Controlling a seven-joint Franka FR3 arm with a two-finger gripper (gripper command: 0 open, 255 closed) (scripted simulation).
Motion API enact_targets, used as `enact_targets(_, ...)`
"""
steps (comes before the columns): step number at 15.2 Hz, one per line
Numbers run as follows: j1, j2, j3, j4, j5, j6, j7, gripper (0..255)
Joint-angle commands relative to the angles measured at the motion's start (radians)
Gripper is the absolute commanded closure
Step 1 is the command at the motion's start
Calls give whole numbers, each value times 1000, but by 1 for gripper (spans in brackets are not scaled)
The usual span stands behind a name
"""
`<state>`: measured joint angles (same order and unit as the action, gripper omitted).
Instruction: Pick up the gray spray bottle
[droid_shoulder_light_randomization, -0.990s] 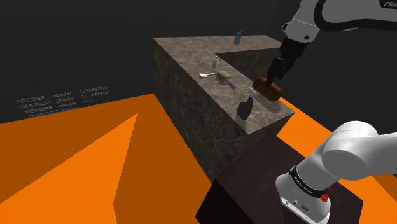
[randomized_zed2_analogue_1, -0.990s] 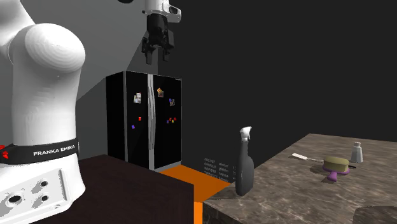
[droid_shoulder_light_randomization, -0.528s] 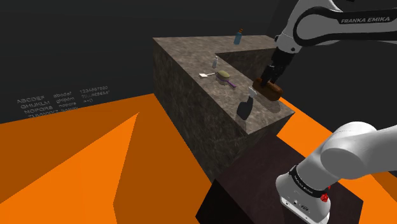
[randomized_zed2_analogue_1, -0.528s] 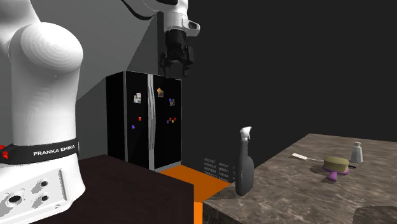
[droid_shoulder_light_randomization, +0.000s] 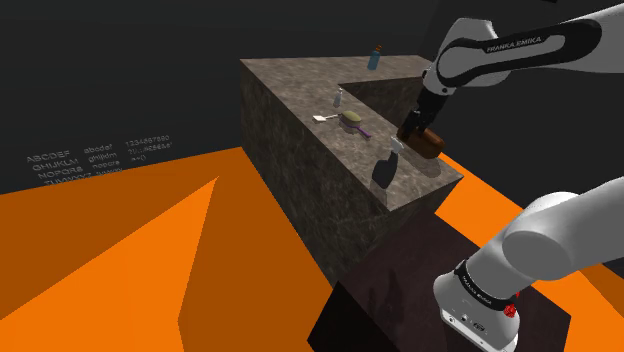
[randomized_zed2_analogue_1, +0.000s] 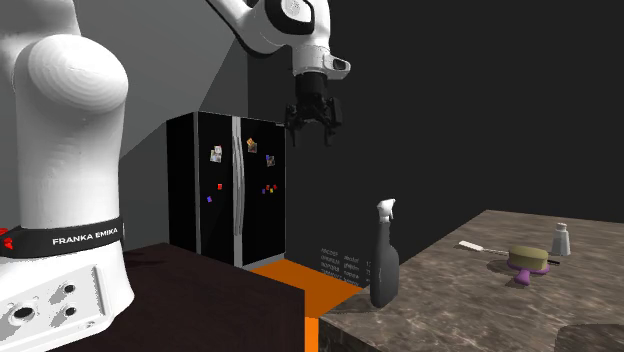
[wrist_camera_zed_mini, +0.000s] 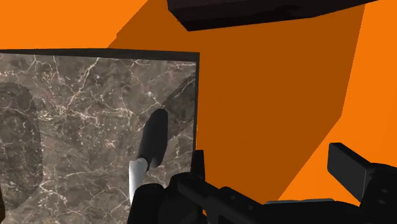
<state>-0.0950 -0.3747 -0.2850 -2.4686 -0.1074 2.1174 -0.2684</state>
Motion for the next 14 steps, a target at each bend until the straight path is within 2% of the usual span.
enact_targets(1, -5, 77, -33, 28, 7, 54, -40, 0)
enact_targets(7, -16, 302, -108, 132, 82, 178, -165, 0)
enact_targets(14, -70, 581, -135, 310, 241, 262, -337, 0)
